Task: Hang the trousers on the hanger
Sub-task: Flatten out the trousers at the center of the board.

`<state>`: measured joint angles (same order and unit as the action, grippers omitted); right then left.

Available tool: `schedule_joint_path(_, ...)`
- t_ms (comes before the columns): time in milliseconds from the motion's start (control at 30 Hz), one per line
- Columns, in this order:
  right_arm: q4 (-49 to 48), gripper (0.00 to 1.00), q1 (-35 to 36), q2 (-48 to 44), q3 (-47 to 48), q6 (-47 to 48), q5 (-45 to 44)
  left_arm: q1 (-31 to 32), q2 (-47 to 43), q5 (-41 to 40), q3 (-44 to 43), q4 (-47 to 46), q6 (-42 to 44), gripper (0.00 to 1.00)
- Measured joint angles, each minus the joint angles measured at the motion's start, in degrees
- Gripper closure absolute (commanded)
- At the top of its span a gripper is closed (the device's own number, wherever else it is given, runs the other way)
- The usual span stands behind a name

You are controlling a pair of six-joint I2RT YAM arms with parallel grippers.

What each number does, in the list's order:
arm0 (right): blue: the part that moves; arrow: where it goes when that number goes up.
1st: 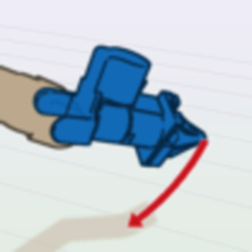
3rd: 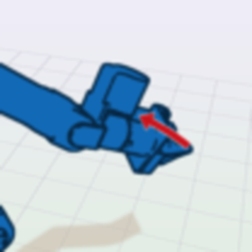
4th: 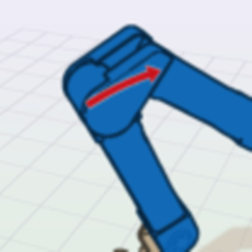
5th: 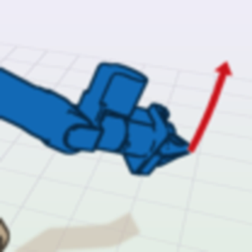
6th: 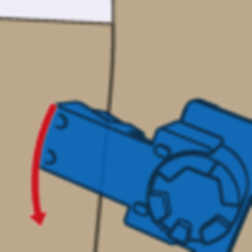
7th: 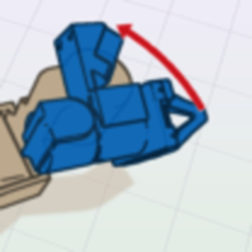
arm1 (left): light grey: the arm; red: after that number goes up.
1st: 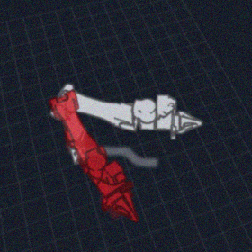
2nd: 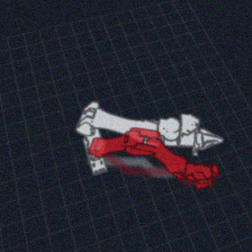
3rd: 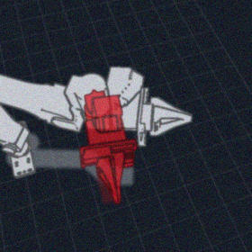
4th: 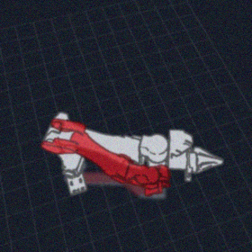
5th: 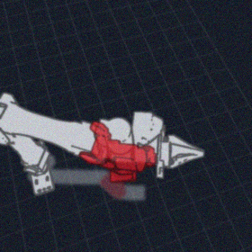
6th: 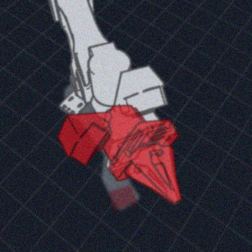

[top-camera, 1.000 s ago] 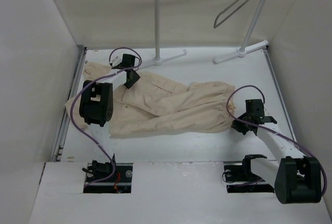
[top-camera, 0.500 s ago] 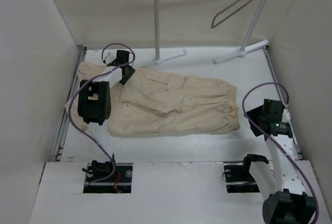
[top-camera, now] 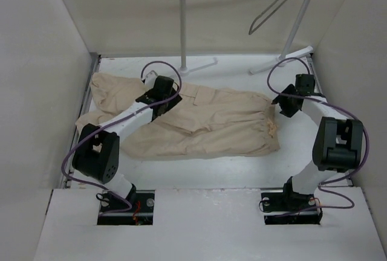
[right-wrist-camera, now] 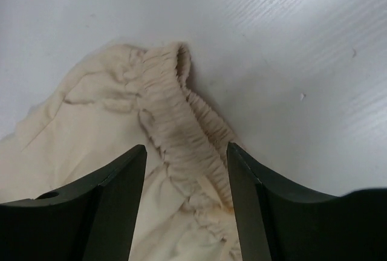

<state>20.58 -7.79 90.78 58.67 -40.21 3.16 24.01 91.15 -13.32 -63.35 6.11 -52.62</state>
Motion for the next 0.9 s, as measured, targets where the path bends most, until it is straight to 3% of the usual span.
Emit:
schedule_joint_path(167,0.1,0.51,0.0,8.1,4.0,0.8,1.1,2.1,-4.4,0.8,11.4,1.4,0.0,0.52)
schedule_joint_path(333,0.5,0.9,0.1,12.6,6.4,1.1,2.0,-1.0,-12.1,0.9,17.8,3.9,0.0,0.52)
schedule_joint_path(533,1.7,0.97,-0.8,12.2,6.7,-0.8,-0.2,-8.5,-19.5,1.2,18.7,5.4,0.2,0.49)
schedule_joint_path(700,3.8,0.97,-6.3,11.8,12.3,-2.6,-4.1,-14.2,-21.4,1.5,17.8,9.1,1.1,0.47)
schedule_joint_path(833,3.5,0.65,-10.0,13.7,20.9,-3.6,-7.4,-20.3,-21.4,1.6,15.2,12.4,1.8,0.47)
schedule_joint_path(900,2.9,0.54,-10.4,14.7,23.1,-3.8,-8.4,-23.8,-21.0,1.2,13.6,13.0,2.2,0.47)
